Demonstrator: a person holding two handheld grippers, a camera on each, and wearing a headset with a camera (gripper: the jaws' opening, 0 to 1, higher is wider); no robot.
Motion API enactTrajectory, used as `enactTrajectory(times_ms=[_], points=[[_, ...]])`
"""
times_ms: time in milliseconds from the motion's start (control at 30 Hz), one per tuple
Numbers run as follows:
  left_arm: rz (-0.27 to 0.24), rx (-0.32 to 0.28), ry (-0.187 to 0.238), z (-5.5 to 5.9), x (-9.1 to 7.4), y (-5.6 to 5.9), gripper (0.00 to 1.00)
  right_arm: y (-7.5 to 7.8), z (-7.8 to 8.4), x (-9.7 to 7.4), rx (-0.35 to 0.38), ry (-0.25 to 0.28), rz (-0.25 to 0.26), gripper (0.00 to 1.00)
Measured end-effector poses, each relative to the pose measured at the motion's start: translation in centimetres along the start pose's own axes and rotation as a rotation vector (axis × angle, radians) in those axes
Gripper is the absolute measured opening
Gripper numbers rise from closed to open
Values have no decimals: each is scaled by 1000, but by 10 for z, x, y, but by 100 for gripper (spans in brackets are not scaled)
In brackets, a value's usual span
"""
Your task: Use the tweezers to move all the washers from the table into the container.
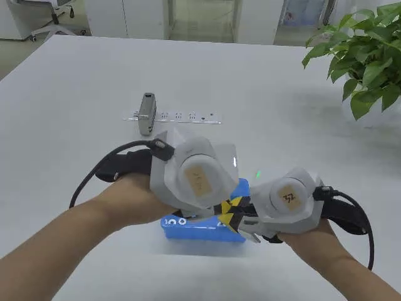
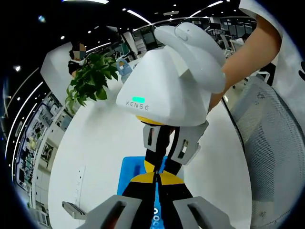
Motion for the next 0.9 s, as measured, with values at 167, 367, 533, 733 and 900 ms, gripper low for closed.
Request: enactTrajectory(times_ms=[167, 367, 533, 733, 900], points=[[15, -13, -6, 5, 6, 1, 0, -1, 6, 5, 11, -13, -13, 4], [24, -32, 3, 6, 8, 0, 0, -1, 9, 5, 46, -1, -17, 4], [24, -25, -2, 7, 6, 1, 0, -2, 7, 6, 61, 1, -21, 5], [7, -15, 9, 3, -7, 6, 0, -5, -2, -2, 51, 1, 11, 6], [-39, -5, 37, -4, -29, 10, 0, -7, -19, -17, 19, 34, 41, 7]])
Point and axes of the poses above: the centre of the closed fingertips' face, and the gripper's own axes: x roughly forward along the fingers, y roughly to its right, z roughly out of its underside, the point moved 4 cm from there along -x, roughly backward along the fingers, and after that the axes turned 6 degrees about -x, right-handed, at the moved point
